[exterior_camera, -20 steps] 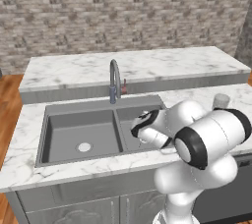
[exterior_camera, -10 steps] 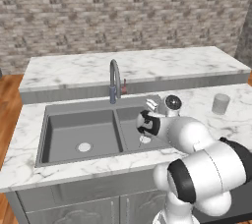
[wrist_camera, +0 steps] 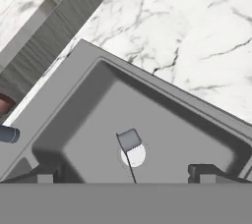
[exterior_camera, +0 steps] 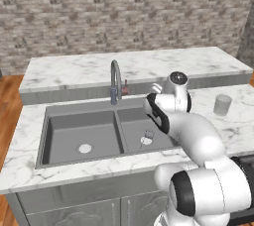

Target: Move any existing items from the left basin to the right basin for drying. Then move the glass cup from the counter to the left basin of the sink for washing.

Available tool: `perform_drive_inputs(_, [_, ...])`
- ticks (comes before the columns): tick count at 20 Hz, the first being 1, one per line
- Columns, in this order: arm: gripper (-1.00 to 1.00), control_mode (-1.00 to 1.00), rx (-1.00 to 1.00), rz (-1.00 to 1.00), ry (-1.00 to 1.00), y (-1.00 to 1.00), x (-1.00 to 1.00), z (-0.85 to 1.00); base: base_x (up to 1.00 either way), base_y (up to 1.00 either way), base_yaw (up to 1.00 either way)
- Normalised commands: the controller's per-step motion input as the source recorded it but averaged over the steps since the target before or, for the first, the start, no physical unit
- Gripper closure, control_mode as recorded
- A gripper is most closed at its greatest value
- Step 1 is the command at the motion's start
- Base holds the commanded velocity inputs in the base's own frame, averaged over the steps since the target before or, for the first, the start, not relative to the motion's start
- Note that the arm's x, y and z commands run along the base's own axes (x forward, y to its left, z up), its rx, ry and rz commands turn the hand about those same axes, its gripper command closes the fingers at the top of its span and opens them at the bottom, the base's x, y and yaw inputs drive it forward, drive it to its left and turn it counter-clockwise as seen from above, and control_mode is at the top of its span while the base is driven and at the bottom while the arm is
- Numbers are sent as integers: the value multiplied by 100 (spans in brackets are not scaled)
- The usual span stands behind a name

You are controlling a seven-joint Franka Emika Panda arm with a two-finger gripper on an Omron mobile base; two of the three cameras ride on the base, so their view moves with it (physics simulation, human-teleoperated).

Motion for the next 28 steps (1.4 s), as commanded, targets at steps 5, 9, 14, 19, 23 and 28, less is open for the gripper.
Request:
perform_drive_inputs(5, [-100, -100, 0, -6, 13, -17, -17, 50, 0, 0, 0])
perform_drive_inputs(9, [-100, -100, 0, -6, 14, -20, -17, 43, 0, 0, 0])
perform_drive_inputs(14, [-100, -100, 0, -8, 14, -21, -13, 30, 0, 0, 0])
perform_drive_inputs(19, [-100, -100, 0, -9, 12, -23, -6, 8, 0, 0, 0])
perform_drive_inputs(23, [-100, -100, -5, -8, 7, -28, 0, 0, 0, 0, 0])
perform_drive_inputs(28, [-100, -100, -4, -5, 1, -38, 0, -10, 0, 0, 0])
